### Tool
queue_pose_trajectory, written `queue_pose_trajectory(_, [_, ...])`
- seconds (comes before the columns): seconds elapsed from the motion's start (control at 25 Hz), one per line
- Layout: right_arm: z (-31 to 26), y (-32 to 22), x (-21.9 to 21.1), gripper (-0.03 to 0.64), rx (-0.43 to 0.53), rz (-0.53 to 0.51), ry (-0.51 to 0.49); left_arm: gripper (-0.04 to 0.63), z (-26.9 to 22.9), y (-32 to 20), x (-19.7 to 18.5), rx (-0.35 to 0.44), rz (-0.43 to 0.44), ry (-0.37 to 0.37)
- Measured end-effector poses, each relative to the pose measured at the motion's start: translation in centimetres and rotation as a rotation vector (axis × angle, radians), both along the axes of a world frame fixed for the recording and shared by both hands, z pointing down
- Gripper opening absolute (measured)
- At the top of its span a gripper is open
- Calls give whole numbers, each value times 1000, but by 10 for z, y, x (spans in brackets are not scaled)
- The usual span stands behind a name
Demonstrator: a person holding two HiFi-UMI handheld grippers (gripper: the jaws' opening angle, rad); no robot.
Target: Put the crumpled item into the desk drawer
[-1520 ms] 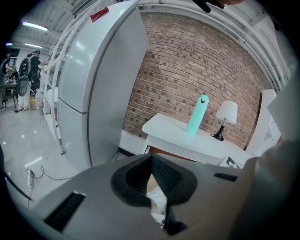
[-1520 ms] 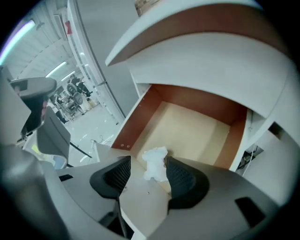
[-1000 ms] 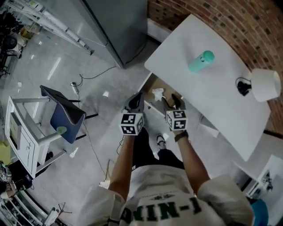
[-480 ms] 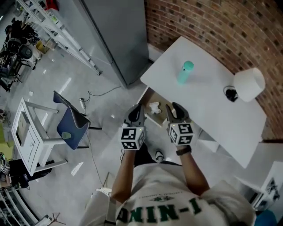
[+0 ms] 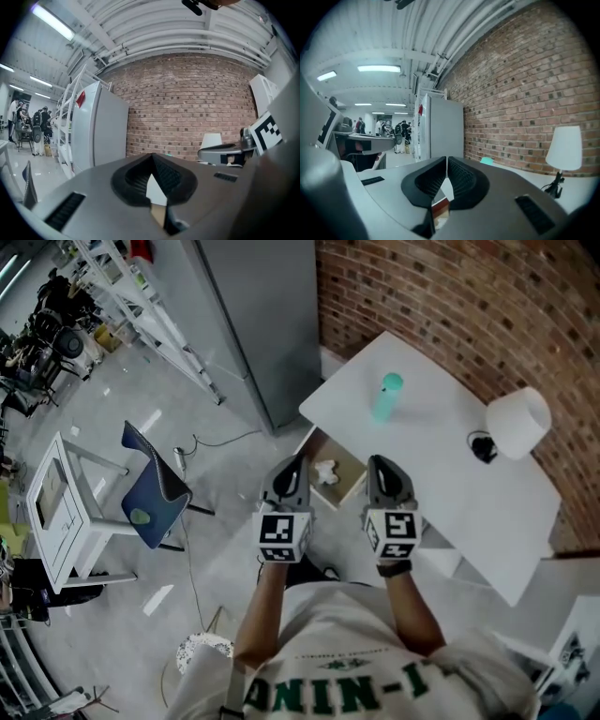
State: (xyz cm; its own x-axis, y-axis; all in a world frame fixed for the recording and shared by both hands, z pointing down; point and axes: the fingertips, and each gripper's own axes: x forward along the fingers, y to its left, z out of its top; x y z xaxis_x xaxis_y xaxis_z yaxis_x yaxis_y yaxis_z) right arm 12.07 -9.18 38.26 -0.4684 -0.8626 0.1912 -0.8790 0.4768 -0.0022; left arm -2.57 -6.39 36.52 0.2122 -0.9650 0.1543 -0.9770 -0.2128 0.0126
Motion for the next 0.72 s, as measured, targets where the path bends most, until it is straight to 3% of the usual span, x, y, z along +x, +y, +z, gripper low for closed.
queue_pose_trajectory(0.12, [-16, 7, 7, 2, 75, 7, 8, 0, -7, 7, 4, 32, -7, -8])
queue_pose_trajectory(0.32, [-29, 4, 14, 2, 107, -11, -29, 0, -9, 9, 12, 33, -15, 1])
queue_pose_trajectory(0.72, [-12, 0, 3, 2, 52, -14, -14, 1, -7, 0, 14, 26, 31, 5])
